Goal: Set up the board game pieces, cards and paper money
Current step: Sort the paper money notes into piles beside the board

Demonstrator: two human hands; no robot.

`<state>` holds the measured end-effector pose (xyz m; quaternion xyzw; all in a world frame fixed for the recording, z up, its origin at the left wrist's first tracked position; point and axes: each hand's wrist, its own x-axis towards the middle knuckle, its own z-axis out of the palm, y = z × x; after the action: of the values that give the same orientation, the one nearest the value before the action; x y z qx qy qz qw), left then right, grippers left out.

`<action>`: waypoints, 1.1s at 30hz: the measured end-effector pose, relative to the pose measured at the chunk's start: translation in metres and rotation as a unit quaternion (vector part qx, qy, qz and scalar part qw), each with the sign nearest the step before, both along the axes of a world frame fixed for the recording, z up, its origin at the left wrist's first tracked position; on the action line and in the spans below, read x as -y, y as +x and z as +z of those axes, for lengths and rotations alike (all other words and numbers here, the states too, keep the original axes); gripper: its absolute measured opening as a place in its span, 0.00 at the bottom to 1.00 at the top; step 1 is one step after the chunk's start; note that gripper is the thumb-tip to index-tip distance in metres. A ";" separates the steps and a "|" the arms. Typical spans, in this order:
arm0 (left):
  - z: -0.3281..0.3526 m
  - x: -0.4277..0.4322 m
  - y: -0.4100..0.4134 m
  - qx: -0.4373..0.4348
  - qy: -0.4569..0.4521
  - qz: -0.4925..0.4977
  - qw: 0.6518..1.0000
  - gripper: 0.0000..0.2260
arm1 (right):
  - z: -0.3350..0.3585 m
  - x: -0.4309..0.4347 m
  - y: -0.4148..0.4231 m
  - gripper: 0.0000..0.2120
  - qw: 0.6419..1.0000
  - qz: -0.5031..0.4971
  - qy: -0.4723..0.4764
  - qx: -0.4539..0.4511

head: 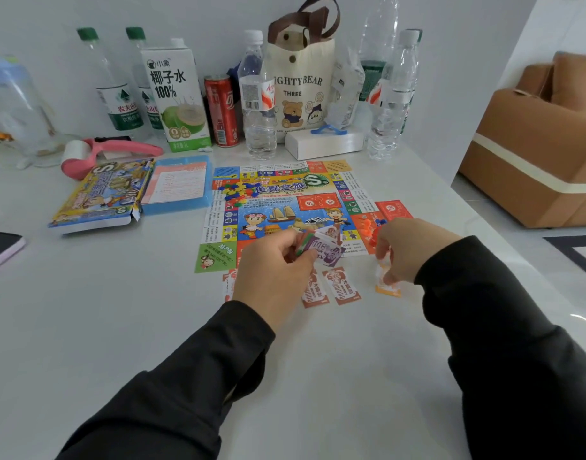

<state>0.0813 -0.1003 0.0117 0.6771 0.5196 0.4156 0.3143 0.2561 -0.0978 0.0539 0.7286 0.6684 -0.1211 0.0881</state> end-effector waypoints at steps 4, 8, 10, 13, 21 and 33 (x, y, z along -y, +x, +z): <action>0.003 0.000 -0.001 0.039 -0.040 -0.012 0.998 0.10 | -0.001 0.001 0.002 0.18 1.000 0.007 -0.010 0.002; 0.006 -0.002 -0.003 0.103 -0.087 -0.006 0.991 0.08 | 0.001 0.001 0.004 0.09 0.996 0.012 0.061 -0.066; 0.007 -0.002 -0.004 0.134 -0.107 -0.004 0.985 0.08 | 0.003 0.000 0.005 0.10 0.972 0.001 0.158 -0.174; 0.010 -0.003 -0.006 0.182 -0.143 -0.006 0.973 0.07 | 0.008 0.000 0.004 0.09 0.881 -0.042 0.266 -0.388; 0.015 -0.001 -0.010 0.332 -0.213 -0.008 0.919 0.03 | 0.006 -0.001 -0.016 0.06 0.676 -0.122 0.166 -0.708; 0.019 0.005 -0.011 0.355 -0.185 -0.024 0.916 0.05 | -0.011 -0.002 -0.042 0.11 0.748 -0.152 0.191 -0.616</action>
<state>0.0708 -0.1052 0.0307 0.4274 0.4248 0.5175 0.6075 0.2144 -0.0958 0.0425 0.5891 0.4671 -0.4252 -0.5040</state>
